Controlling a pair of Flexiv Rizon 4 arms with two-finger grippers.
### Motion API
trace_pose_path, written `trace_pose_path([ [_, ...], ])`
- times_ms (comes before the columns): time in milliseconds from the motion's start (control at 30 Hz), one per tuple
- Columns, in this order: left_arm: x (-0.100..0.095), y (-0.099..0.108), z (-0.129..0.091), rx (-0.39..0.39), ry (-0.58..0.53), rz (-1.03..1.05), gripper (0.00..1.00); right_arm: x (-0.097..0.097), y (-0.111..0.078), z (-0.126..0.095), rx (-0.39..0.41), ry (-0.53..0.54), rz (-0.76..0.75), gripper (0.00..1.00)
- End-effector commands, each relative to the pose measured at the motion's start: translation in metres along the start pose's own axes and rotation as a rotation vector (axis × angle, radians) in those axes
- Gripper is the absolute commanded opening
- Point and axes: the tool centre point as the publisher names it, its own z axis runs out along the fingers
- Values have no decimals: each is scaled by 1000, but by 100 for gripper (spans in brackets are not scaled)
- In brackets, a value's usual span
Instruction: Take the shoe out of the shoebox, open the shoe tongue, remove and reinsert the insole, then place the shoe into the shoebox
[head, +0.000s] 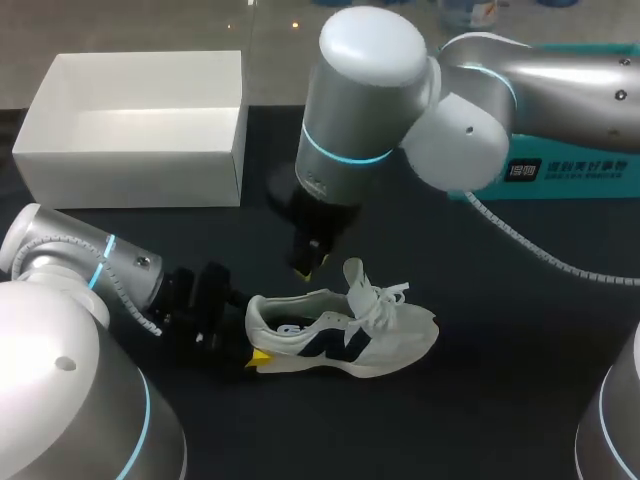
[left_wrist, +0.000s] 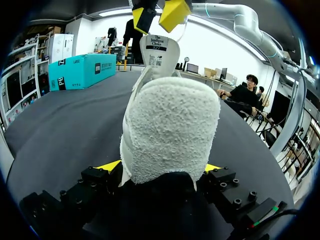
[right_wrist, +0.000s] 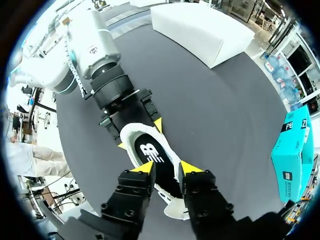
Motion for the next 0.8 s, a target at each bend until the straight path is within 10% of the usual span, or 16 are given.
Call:
trace_pose_path([
  [33,-3,4,2,-1,0,-1,0,0,6,3,22,4,1,0],
  [800,-3,4,2,-1,0,-1,0,2,7,3,60,-19,-95,0],
])
